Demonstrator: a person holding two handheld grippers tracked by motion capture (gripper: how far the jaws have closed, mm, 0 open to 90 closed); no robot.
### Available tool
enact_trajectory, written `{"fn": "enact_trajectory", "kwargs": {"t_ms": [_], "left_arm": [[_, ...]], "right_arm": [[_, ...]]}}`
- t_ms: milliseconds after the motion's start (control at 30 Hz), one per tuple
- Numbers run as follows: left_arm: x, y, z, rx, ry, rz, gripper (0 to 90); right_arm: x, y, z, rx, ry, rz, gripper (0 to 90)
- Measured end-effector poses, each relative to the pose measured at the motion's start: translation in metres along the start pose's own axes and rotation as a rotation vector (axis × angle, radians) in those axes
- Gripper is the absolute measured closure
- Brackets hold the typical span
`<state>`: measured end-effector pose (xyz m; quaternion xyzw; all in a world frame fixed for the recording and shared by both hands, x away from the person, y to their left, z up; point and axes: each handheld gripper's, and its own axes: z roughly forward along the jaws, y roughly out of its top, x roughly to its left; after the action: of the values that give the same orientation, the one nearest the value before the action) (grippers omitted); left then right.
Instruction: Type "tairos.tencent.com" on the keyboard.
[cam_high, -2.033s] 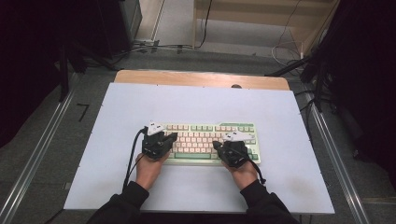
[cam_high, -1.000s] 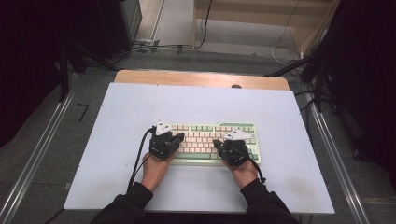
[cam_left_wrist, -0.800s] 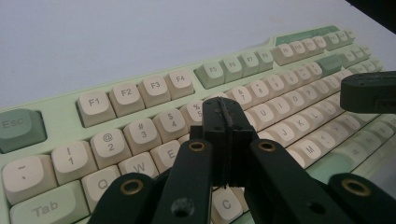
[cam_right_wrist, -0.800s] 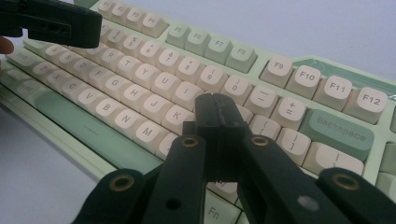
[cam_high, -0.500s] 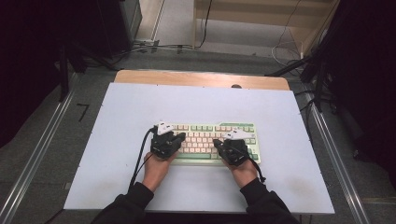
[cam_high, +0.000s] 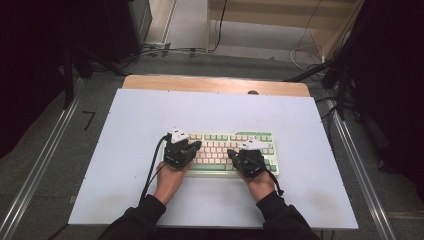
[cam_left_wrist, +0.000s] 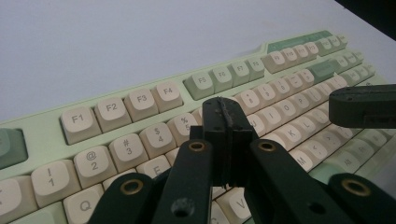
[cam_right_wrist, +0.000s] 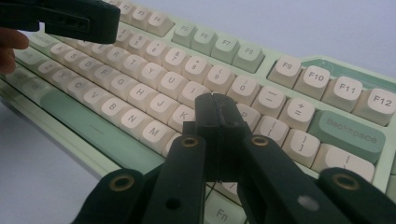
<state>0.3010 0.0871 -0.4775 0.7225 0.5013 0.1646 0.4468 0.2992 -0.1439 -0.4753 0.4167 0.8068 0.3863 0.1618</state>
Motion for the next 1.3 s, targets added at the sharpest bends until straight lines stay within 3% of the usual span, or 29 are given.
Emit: {"fn": "enact_trajectory", "kwargs": {"t_ms": [667,967,1167,1300], "left_arm": [[-0.002,-0.004,0.014,0.05,0.005,0.013,90.0],[-0.002,-0.004,0.019,0.1,0.002,0.027,90.0],[-0.001,0.001,0.008,0.029,0.009,0.017,90.0],[0.004,0.002,0.002,0.019,0.013,0.007,90.0]], "right_arm": [[0.001,0.0,0.001,0.001,0.002,0.002,87.1],[0.001,0.0,0.001,0.003,0.002,0.002,87.1],[0.0,0.0,0.001,0.001,0.001,0.003,87.1],[0.0,0.0,0.001,0.0,0.001,0.003,87.1]]}}
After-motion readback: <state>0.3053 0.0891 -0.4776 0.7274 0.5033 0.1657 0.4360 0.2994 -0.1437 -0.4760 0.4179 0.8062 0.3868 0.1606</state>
